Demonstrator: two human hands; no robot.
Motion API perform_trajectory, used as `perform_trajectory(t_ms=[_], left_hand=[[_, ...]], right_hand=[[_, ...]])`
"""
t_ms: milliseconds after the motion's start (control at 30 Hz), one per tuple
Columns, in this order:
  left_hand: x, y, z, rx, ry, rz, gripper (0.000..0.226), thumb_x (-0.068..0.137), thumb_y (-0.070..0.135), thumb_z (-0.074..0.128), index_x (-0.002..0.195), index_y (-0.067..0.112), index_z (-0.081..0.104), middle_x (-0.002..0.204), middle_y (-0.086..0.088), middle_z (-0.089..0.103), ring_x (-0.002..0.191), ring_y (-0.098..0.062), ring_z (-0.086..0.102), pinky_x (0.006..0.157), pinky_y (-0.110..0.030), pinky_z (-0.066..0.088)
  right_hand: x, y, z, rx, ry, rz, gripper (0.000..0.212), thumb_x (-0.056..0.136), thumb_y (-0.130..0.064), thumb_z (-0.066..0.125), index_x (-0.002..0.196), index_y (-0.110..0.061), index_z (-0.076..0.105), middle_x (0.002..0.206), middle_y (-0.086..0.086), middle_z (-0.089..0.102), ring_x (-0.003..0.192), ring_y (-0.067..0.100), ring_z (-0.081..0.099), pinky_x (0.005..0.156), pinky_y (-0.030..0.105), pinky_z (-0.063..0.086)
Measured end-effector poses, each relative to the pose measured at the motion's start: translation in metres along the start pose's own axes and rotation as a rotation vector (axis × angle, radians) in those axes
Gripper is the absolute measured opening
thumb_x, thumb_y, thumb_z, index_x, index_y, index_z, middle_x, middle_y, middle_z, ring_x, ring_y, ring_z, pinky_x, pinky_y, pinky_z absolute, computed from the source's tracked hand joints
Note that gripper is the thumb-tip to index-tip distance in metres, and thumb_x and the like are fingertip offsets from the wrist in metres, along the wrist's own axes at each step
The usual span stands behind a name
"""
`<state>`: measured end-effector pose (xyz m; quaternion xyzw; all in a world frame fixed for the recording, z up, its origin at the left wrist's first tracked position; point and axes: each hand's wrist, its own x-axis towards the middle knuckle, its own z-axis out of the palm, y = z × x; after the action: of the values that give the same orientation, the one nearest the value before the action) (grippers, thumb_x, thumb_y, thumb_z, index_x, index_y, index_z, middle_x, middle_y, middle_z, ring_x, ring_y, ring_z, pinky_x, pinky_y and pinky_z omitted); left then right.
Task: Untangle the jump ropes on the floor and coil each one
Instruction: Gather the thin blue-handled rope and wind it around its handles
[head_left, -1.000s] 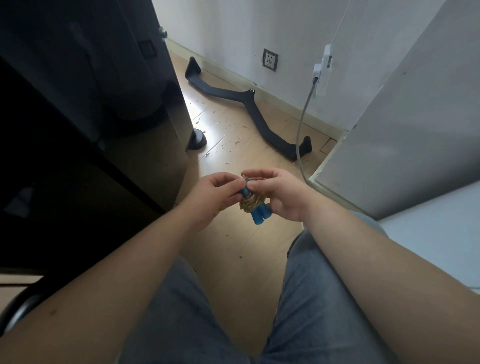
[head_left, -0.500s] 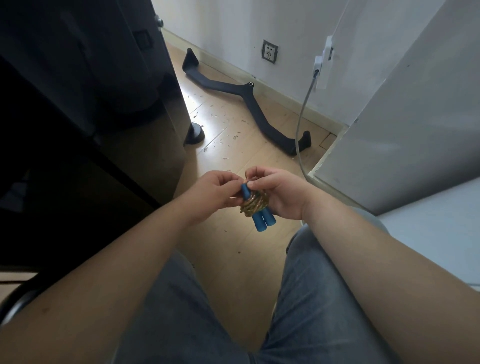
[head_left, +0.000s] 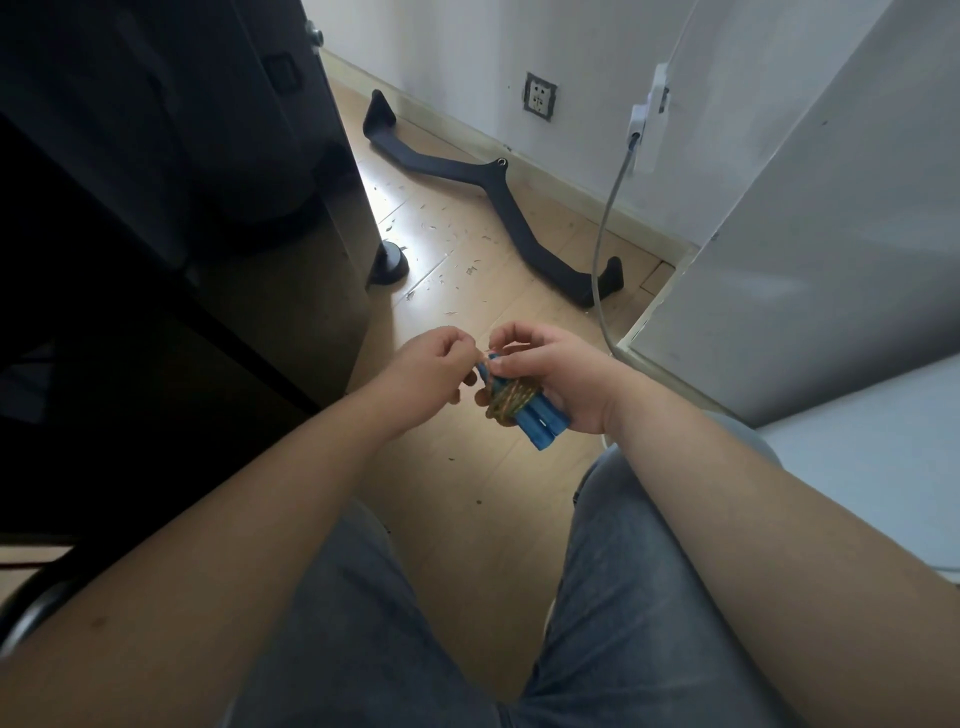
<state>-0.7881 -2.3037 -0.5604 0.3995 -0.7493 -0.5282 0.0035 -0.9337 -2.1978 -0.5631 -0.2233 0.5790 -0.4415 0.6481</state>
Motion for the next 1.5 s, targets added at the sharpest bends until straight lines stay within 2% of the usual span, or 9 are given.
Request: perform_trajectory(t_ms=[167,333,667,867,967,1033,1333,1400,1500], left_hand=[[0.0,0.01,-0.001,-0.263,-0.146,-0.098,0.026,0.106,0.029,0.041,0.101,0.016,0.064,0.099,-0.008,0.065,0.087,-0.017,0.063,0.068,-0.026,0.055],[-0.001,0.004,-0.004,-0.412,-0.194,-0.084,0.038,0.106,0.039,0.041,0.12,0.013,0.064,0.11,-0.012,0.063,0.097,-0.02,0.058,0.084,-0.031,0.052],[0.014,0.01,-0.001,-0.317,0.018,-0.13,0.04,0.108,0.037,0.036,0.085,0.01,0.055,0.073,-0.006,0.05,0.07,-0.02,0.048,0.083,-0.04,0.051],[0.012,0.004,0.007,-0.286,0.085,-0.134,0.035,0.106,0.034,0.043,0.102,0.006,0.063,0.078,-0.007,0.058,0.077,-0.023,0.058,0.088,-0.046,0.058],[0.013,0.003,0.003,-0.243,0.184,-0.052,0.017,0.102,0.023,0.055,0.114,0.017,0.065,0.085,-0.005,0.066,0.082,-0.022,0.066,0.079,-0.035,0.062],[0.015,0.002,0.003,-0.294,0.23,-0.035,0.026,0.1,0.019,0.059,0.125,0.024,0.063,0.088,-0.008,0.07,0.089,-0.024,0.071,0.076,-0.027,0.062],[0.022,-0.002,0.008,-0.409,0.282,-0.044,0.027,0.099,0.016,0.061,0.124,0.023,0.067,0.087,-0.005,0.072,0.092,-0.024,0.072,0.078,-0.03,0.063],[0.023,-0.003,0.003,-0.424,0.241,-0.055,0.026,0.099,0.019,0.061,0.125,0.024,0.065,0.092,-0.004,0.072,0.093,-0.019,0.072,0.08,-0.027,0.061],[0.023,0.0,-0.01,-0.438,0.229,-0.062,0.028,0.097,0.021,0.065,0.124,0.02,0.066,0.096,0.0,0.075,0.089,-0.013,0.074,0.078,-0.026,0.061]], right_hand=[[-0.001,-0.002,-0.002,-0.019,0.103,-0.061,0.019,0.095,-0.008,0.061,0.113,-0.011,0.059,0.115,0.017,0.06,0.099,0.031,0.066,0.08,0.042,0.06],[-0.004,-0.002,-0.002,0.019,0.083,-0.13,0.023,0.094,-0.009,0.061,0.118,-0.01,0.061,0.114,0.016,0.062,0.101,0.031,0.065,0.084,0.044,0.059],[-0.005,-0.003,0.002,0.07,-0.07,-0.07,0.016,0.097,-0.002,0.052,0.109,-0.011,0.058,0.103,0.017,0.065,0.092,0.028,0.068,0.08,0.041,0.057],[-0.004,0.0,0.004,-0.045,0.014,-0.053,0.018,0.097,-0.005,0.054,0.114,-0.01,0.059,0.108,0.017,0.068,0.094,0.028,0.07,0.077,0.039,0.058],[-0.003,0.002,0.007,-0.084,0.052,-0.078,0.023,0.098,-0.003,0.055,0.119,-0.008,0.06,0.111,0.016,0.07,0.096,0.029,0.073,0.076,0.038,0.059],[-0.002,0.001,0.01,-0.094,0.06,-0.092,0.021,0.098,-0.002,0.053,0.115,-0.008,0.063,0.109,0.016,0.071,0.093,0.028,0.073,0.074,0.038,0.059],[0.004,-0.005,0.005,-0.22,0.024,-0.059,0.017,0.098,0.0,0.053,0.105,-0.008,0.066,0.104,0.014,0.071,0.092,0.025,0.072,0.081,0.039,0.061],[0.01,-0.005,0.003,-0.197,0.034,-0.061,0.01,0.099,-0.009,0.058,0.106,-0.007,0.064,0.104,0.014,0.072,0.093,0.025,0.072,0.083,0.041,0.061],[0.021,-0.008,0.005,-0.221,0.159,-0.072,0.024,0.096,-0.027,0.066,0.111,-0.009,0.061,0.097,0.008,0.076,0.094,0.024,0.073,0.087,0.045,0.061]])
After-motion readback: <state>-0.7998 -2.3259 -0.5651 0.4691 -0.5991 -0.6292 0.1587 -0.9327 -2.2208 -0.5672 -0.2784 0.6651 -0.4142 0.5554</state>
